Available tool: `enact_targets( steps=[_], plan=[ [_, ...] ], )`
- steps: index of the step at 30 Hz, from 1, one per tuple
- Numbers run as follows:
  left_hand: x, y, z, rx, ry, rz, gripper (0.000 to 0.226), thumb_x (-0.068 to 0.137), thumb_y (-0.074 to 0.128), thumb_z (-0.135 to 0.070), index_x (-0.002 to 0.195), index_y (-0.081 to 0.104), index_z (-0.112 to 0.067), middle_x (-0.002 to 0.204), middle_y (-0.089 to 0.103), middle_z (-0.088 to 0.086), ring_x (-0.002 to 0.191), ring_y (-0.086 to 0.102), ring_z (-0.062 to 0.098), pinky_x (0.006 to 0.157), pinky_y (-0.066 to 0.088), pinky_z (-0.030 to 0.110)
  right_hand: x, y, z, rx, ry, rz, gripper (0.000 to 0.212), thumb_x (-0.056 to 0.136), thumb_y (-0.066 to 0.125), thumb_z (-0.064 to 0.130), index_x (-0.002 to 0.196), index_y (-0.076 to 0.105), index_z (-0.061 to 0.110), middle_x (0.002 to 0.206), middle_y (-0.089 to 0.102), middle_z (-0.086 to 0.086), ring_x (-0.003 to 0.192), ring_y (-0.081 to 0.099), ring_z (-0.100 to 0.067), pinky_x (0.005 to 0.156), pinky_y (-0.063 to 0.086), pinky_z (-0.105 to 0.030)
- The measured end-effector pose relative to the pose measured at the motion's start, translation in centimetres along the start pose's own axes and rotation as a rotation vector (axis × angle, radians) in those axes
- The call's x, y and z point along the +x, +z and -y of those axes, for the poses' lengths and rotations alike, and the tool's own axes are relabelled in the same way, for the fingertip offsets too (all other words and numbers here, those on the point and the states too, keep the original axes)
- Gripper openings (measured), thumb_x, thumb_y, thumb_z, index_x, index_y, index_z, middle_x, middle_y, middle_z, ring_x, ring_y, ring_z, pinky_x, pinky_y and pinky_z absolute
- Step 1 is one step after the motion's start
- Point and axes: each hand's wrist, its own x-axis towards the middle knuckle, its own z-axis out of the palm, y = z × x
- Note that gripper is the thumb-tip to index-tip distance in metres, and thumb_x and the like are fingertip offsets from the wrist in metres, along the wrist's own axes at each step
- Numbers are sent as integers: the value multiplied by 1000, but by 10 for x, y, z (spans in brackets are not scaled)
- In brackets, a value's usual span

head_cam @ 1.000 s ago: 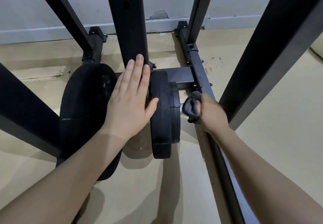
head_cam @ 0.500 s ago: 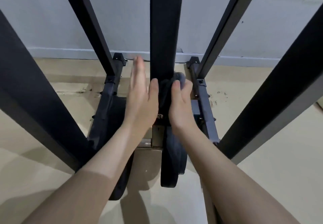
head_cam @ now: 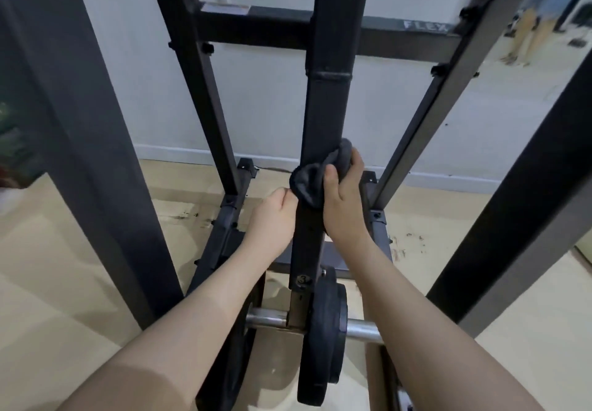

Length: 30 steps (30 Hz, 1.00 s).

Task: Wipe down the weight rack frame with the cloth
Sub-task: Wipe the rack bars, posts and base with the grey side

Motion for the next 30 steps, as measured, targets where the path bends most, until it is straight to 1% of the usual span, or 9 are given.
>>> enact_targets(
  steps=[3,5,8,11,14,16,18,21,30],
  plan=[
    [9,-12,-26,-112,47,-13,36,103,31,-25,137,43,-21,134,50,-4,122,45,11,97,32,21,-1,-6,1,-46,33,74,42,103,32,13,143,24,9,134,45,-3,124,45,-16,100,36,-19],
    [15,-19,-47,-224,136,-16,44,103,31,-23,147,26,-24,148,36,-6,134,34,6,101,28,14,23,-6,28,-75,-33,56,42,103,30,14,144,23,8,133,46,-3,123,46,-17,98,36,-21],
    [26,-28,-74,-276,213,-32,48,103,31,-19,149,20,-29,149,34,-9,129,32,-2,89,28,1,68,-3,74,17,-144,54,51,103,31,12,150,11,10,151,29,-7,137,30,-15,111,25,-20],
    [35,-33,-87,-227,248,-51,48,103,32,-18,148,22,-32,151,32,-9,137,30,6,96,26,10,77,-6,76,-6,-208,106,56,102,32,11,150,3,15,155,20,0,141,20,-6,111,16,-13],
    [39,-31,-91,-259,265,12,52,101,39,-15,147,24,-33,147,39,-10,133,37,6,102,32,20,46,-12,42,-18,-245,202,46,98,31,11,141,19,19,120,50,4,108,49,3,95,35,-11],
    [42,-32,-93,-237,267,8,55,99,44,-13,146,27,-34,144,43,-11,128,41,5,104,37,27,40,-13,37,-9,-236,228,40,97,32,12,134,27,24,108,51,8,97,51,6,89,37,-10],
    [47,-34,-93,-234,251,-17,54,97,47,-10,144,33,-34,139,48,-9,126,47,12,103,42,33,61,-12,53,24,-206,182,36,100,34,10,133,29,23,122,49,8,111,47,10,96,33,-7],
    [51,-37,-93,-213,216,-39,53,94,53,-10,140,40,-32,132,54,-9,123,51,14,103,44,32,101,-8,84,30,-218,93,49,100,36,11,146,19,7,147,35,-7,135,34,-10,113,26,-23],
    [47,-35,-96,-288,175,-57,55,94,52,-3,140,42,-31,136,53,-11,124,50,7,106,41,32,55,-16,35,8,-260,262,63,95,37,17,150,6,12,153,25,-5,140,28,-11,116,25,-37]
  ],
)
